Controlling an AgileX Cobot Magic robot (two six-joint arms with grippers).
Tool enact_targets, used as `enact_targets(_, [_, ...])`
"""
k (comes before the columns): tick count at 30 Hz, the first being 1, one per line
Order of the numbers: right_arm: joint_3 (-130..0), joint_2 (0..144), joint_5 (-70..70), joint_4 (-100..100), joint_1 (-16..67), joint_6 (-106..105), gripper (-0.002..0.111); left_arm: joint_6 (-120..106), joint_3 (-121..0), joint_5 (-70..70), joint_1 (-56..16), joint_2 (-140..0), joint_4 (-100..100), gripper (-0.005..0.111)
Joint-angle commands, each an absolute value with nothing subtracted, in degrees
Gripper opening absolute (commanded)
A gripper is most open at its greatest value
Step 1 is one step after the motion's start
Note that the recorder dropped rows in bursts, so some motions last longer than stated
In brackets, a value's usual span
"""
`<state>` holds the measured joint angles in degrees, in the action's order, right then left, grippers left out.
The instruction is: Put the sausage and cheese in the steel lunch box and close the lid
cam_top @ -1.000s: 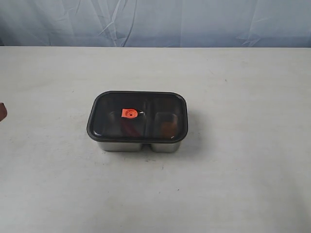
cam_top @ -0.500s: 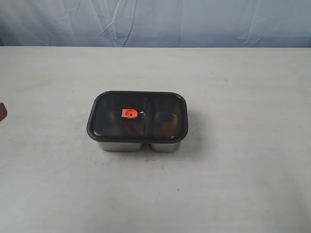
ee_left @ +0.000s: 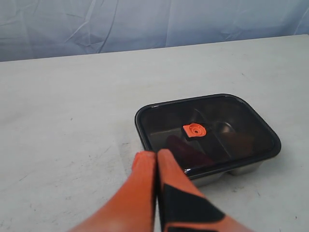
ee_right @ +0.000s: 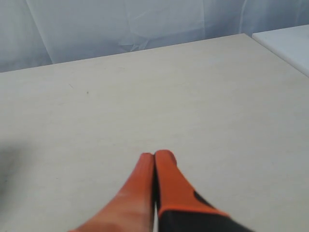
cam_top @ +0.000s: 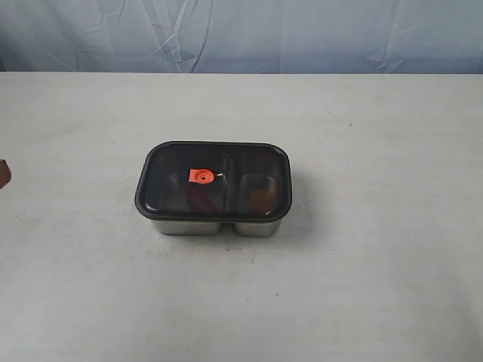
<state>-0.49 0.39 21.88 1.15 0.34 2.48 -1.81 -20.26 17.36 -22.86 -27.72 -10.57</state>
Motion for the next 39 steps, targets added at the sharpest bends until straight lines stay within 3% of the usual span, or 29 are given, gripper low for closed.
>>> enact_targets(1, [0.0, 0.0, 21.0, 0.8, 0.0, 2.5, -0.001, -1.6, -20.0, 16.7, -23.0, -27.3, -10.1, 0.0])
enact_targets(10, [0.0, 0.0, 21.0, 0.8, 0.0, 2.5, -0.001, -1.9, -13.5, 10.0, -20.8, -20.9, -9.7, 0.0])
enact_targets(24, [0.0, 0.0, 21.1, 0.5, 0.0, 2.5, -0.001, -1.5, -5.8, 20.3, -2.6, -3.5, -11.7, 0.0])
enact_targets(39, [0.0, 0.0, 20.9, 0.7, 0.0, 2.5, -0.001, -1.4, 0.0, 19.9, -1.2, 0.0, -11.9, 0.0])
